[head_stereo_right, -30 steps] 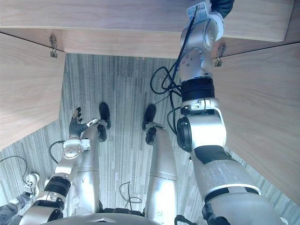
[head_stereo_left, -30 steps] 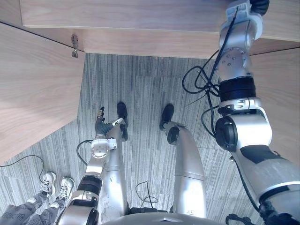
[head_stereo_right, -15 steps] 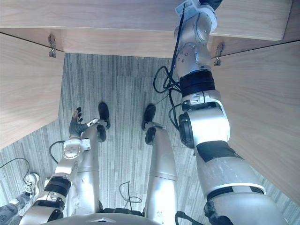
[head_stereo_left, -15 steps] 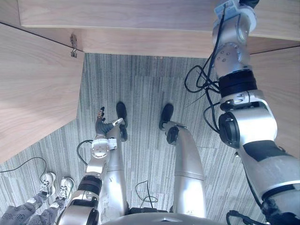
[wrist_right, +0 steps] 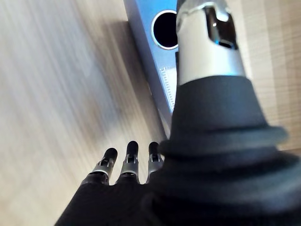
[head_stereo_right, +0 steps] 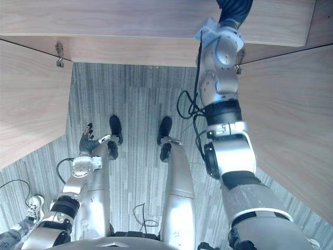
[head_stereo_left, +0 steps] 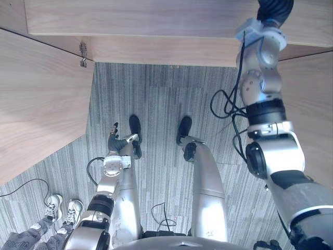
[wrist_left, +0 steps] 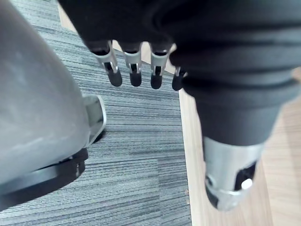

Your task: Walk over to the cabinet, pick up the folder, carry it to the office cabinet, place the folder inside the office cabinet, then close the office cabinet door

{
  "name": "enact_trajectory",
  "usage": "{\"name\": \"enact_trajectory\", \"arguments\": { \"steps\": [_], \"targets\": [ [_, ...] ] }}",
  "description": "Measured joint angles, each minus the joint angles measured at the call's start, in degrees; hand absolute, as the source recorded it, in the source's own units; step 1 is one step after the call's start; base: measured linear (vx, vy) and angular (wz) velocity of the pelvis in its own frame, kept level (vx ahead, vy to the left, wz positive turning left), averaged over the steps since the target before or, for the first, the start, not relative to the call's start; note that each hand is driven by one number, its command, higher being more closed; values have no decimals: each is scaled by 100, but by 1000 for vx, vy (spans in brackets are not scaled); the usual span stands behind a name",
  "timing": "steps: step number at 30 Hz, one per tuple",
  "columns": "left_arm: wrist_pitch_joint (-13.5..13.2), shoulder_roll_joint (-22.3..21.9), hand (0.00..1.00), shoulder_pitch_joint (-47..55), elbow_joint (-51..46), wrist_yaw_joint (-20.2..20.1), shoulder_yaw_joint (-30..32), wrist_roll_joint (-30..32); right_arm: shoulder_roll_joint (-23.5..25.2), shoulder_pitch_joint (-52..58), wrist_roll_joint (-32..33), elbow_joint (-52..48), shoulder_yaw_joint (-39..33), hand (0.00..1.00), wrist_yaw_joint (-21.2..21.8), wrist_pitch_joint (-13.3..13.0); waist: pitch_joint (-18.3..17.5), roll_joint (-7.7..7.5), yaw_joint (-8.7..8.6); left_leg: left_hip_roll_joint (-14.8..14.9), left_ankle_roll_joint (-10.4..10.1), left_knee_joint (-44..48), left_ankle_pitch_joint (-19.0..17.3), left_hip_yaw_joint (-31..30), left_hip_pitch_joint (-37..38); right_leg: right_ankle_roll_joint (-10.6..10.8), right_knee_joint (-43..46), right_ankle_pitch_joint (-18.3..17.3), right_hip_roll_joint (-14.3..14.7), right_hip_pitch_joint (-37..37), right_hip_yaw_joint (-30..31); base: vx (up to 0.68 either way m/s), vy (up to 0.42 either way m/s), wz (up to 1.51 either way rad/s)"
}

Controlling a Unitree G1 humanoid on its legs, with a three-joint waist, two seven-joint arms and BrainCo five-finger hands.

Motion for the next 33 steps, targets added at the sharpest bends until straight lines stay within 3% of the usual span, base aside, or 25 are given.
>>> {"name": "enact_trajectory", "arguments": {
  "steps": [4, 6, 12, 26, 31, 32, 33],
  "targets": [
    [10, 0, 0, 15, -43, 0, 16, 67, -1, 586, -922, -679, -95, 0, -145, 158, 0, 0, -4, 30, 0, 9, 0, 1, 18, -16, 0, 10, 33, 7, 12, -11, -4, -3],
    [15, 1, 0, 24, -57, -1, 45, 122, -2, 890, -1700, -1082, -95, 0, -250, 306, 0, 0, -4, 49, -1, 4, 0, -2, 33, -24, 8, 14, 51, 13, 14, -26, -8, -4],
    [20, -21, 0, 37, -78, -3, 115, 229, -1, 1213, -2736, -1359, -57, 0, -235, 588, 0, -1, -7, 58, -3, -2, 9, -1, 36, -27, 19, 16, 57, 11, 14, -17, -3, -1],
    [21, -9, 0, 129, -76, -55, 225, 243, -478, 1474, -3218, -1309, 377, 0, 535, 702, 2, -9, 29, 22, 1, -109, 11, 18, 147, -23, -58, 19, 23, 121, 0, 0, 0, 0],
    [8, 21, 0, 257, -91, -108, 226, 342, -522, 1691, -3196, -1318, 376, 0, 640, 649, -63, -124, 40, 1, 4, -198, 9, 48, 273, -9, -120, 10, 10, 226, 6, 0, 0, 0],
    [8, 29, 0, 257, -96, -111, 225, 343, -526, 1728, -3171, -1334, 375, 100, 638, 610, -65, -128, 38, 2, 4, -197, 11, 38, 267, -8, -123, 10, 14, 228, 1, 0, 0, 0],
    [7, 33, 0, 257, -112, -111, 225, 344, -525, 1807, -3171, -1399, 371, 100, 625, 561, -65, -127, 39, 2, 4, -194, 11, 29, 256, -8, -130, 10, 15, 228, -9, 0, 0, 0]
  ]
}}
